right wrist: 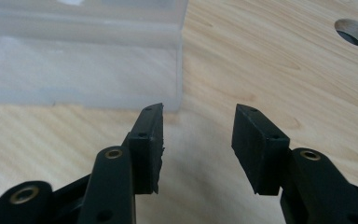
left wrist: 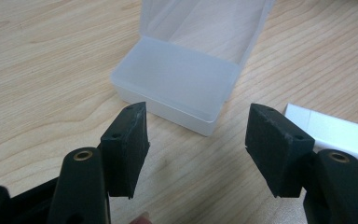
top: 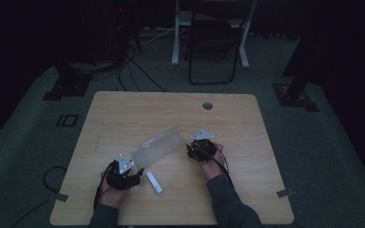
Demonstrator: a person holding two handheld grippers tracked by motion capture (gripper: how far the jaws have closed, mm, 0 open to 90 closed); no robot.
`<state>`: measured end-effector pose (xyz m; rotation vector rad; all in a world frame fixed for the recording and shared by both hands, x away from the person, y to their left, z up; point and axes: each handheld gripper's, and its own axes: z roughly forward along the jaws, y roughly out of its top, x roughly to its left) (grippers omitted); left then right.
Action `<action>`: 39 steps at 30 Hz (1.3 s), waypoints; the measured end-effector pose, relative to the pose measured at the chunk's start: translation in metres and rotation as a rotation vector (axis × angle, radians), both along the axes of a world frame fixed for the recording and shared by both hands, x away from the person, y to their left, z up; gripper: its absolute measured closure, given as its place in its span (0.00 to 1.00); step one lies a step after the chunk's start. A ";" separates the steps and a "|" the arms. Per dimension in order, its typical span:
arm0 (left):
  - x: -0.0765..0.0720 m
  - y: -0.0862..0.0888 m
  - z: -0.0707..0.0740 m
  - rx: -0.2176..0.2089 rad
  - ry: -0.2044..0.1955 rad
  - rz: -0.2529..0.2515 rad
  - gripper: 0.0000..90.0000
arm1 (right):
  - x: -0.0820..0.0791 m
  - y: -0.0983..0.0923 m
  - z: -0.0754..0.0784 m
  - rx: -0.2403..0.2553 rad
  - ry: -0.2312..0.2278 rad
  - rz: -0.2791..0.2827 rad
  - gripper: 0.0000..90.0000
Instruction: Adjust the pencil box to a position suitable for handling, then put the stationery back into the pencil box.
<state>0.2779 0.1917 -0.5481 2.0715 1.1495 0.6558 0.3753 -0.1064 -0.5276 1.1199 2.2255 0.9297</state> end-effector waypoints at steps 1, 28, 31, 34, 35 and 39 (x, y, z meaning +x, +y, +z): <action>0.000 0.000 0.000 -0.001 -0.001 0.002 0.43 | -0.003 -0.002 0.000 -0.004 -0.003 0.002 0.58; -0.015 -0.007 0.012 -0.044 -0.010 0.007 0.46 | -0.064 -0.079 -0.020 -0.011 0.025 -0.097 0.55; -0.018 -0.010 0.013 -0.040 -0.013 -0.003 0.46 | -0.070 -0.087 -0.021 0.002 0.030 -0.108 0.55; -0.020 -0.013 0.012 -0.029 -0.006 -0.010 0.47 | -0.075 -0.091 -0.022 0.006 0.028 -0.116 0.55; -0.020 -0.013 0.011 -0.025 -0.002 -0.012 0.48 | -0.077 -0.093 -0.023 0.004 0.028 -0.119 0.55; -0.023 -0.018 0.011 -0.030 0.011 -0.047 0.54 | -0.081 -0.097 -0.025 -0.009 0.024 -0.130 0.55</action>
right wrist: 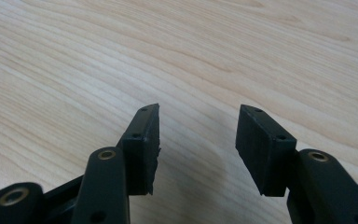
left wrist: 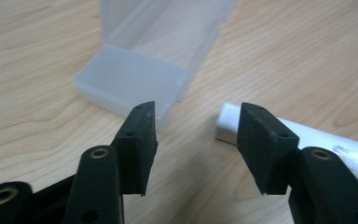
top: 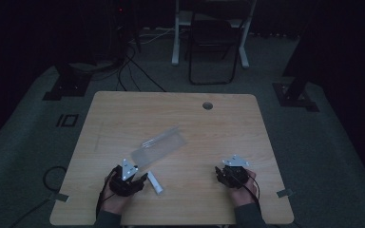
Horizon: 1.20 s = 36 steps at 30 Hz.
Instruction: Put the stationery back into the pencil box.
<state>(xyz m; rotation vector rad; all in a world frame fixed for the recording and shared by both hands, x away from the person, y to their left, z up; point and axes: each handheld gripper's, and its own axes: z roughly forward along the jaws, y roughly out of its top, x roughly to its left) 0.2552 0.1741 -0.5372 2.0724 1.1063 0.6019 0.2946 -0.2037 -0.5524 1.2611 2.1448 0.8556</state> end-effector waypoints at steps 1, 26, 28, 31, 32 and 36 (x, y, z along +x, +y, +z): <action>-0.001 -0.002 0.000 -0.001 0.003 -0.014 0.55 | 0.000 -0.001 0.000 0.002 0.000 -0.003 0.55; -0.012 -0.031 -0.003 -0.068 0.083 -0.108 0.43 | -0.003 0.003 -0.004 -0.065 -0.018 -0.002 0.54; -0.013 -0.031 -0.003 -0.065 0.083 -0.107 0.42 | -0.003 0.003 -0.004 -0.069 -0.021 -0.002 0.54; -0.013 -0.031 -0.004 -0.073 0.092 -0.115 0.39 | -0.004 0.003 -0.004 -0.070 -0.022 -0.002 0.54; -0.012 -0.033 -0.004 -0.084 0.104 -0.128 0.38 | -0.003 0.003 -0.004 -0.072 -0.022 -0.001 0.53; -0.010 -0.038 -0.007 -0.079 0.112 -0.140 0.37 | -0.004 0.004 -0.004 -0.072 -0.024 0.000 0.53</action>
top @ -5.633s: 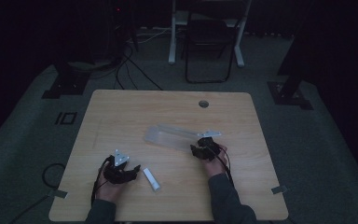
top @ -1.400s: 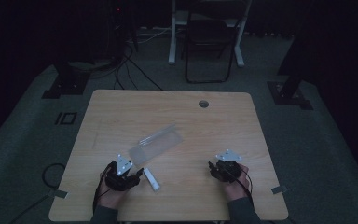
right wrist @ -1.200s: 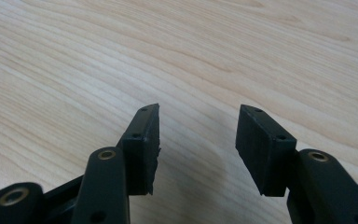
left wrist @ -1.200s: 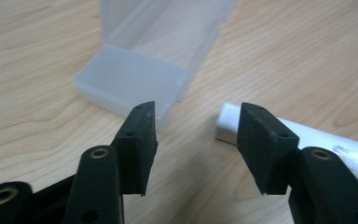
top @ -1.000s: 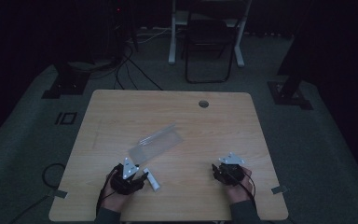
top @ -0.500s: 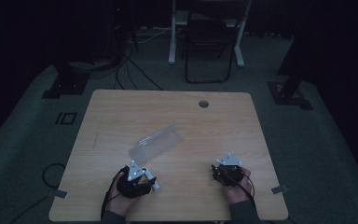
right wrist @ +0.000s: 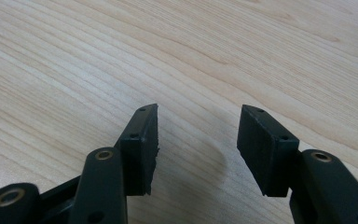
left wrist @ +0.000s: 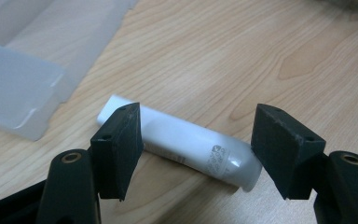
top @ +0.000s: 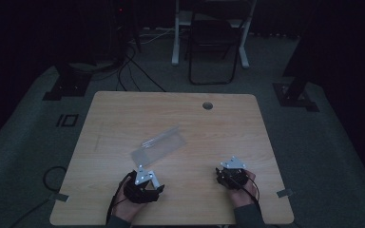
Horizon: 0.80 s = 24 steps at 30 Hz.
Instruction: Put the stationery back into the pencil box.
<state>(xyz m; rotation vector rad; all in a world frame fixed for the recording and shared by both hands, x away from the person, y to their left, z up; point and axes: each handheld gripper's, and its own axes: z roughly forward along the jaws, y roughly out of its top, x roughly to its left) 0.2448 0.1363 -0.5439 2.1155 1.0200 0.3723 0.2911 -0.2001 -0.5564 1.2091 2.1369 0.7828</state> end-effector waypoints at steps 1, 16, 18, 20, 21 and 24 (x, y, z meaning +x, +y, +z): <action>0.001 -0.003 -0.002 0.006 0.011 -0.003 0.37 | 0.000 0.000 0.000 0.001 -0.001 -0.001 0.53; 0.014 -0.012 -0.006 0.052 0.010 -0.018 0.49 | 0.001 -0.001 -0.001 -0.003 0.004 -0.001 0.53; 0.015 -0.013 -0.007 0.054 0.011 -0.013 0.51 | 0.001 -0.001 -0.002 -0.007 0.005 0.000 0.53; 0.016 -0.012 -0.008 0.056 0.009 -0.014 0.52 | 0.001 -0.001 -0.002 -0.007 0.006 -0.001 0.53; 0.017 -0.013 -0.008 0.058 0.008 -0.015 0.53 | 0.001 -0.002 -0.002 -0.006 0.007 -0.002 0.53; 0.019 -0.013 -0.009 0.068 0.001 -0.010 0.56 | 0.002 -0.002 -0.003 -0.001 0.007 -0.005 0.53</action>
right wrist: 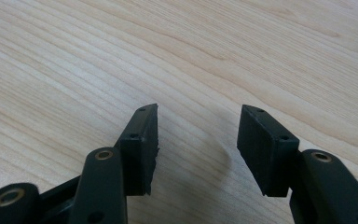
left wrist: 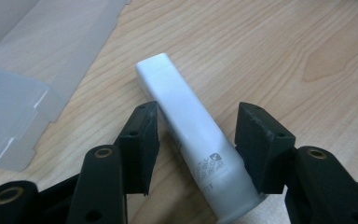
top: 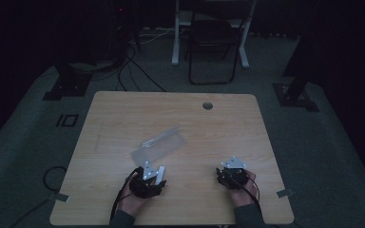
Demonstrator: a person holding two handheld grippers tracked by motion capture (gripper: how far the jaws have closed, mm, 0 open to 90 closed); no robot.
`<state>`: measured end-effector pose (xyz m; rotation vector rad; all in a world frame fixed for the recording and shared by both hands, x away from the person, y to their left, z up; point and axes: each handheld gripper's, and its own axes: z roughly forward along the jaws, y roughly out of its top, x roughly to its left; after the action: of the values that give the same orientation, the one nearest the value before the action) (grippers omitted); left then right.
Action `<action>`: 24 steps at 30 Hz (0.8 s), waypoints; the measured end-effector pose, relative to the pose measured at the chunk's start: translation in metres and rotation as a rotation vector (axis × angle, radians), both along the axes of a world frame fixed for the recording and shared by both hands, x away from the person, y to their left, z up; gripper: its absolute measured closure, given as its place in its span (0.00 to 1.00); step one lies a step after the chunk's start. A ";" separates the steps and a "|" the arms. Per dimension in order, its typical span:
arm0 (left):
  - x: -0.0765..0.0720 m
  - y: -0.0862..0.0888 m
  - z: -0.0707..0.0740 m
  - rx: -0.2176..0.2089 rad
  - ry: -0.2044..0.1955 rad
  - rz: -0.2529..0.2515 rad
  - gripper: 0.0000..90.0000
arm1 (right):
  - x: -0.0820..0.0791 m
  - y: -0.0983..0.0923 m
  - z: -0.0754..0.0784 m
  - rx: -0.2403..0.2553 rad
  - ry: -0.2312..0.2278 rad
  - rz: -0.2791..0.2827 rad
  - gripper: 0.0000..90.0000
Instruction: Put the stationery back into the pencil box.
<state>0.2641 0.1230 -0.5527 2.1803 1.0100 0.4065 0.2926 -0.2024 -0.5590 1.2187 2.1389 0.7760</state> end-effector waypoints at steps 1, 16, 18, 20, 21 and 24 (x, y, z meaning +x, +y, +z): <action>0.000 0.000 0.000 0.000 0.000 0.000 0.57 | 0.000 0.000 0.000 0.000 0.000 0.000 0.53; 0.013 -0.012 -0.001 0.059 -0.043 -0.001 0.72 | 0.001 -0.001 0.000 0.009 0.000 0.000 0.53; 0.015 -0.014 -0.001 0.070 -0.047 -0.002 0.72 | 0.001 -0.001 0.000 0.009 0.000 0.000 0.53; 0.018 -0.016 0.000 0.080 -0.051 -0.002 0.71 | 0.001 -0.001 -0.001 0.009 -0.001 0.000 0.53; 0.018 -0.016 0.000 0.080 -0.051 -0.002 0.71 | 0.001 -0.001 -0.001 0.009 -0.001 0.000 0.53; 0.024 -0.020 0.000 0.088 -0.055 0.003 0.71 | 0.001 -0.001 -0.001 0.012 0.000 0.000 0.53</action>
<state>0.2883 0.1030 -0.5531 2.2335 0.9824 0.5181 0.2933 -0.2038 -0.5597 1.2250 2.1371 0.7898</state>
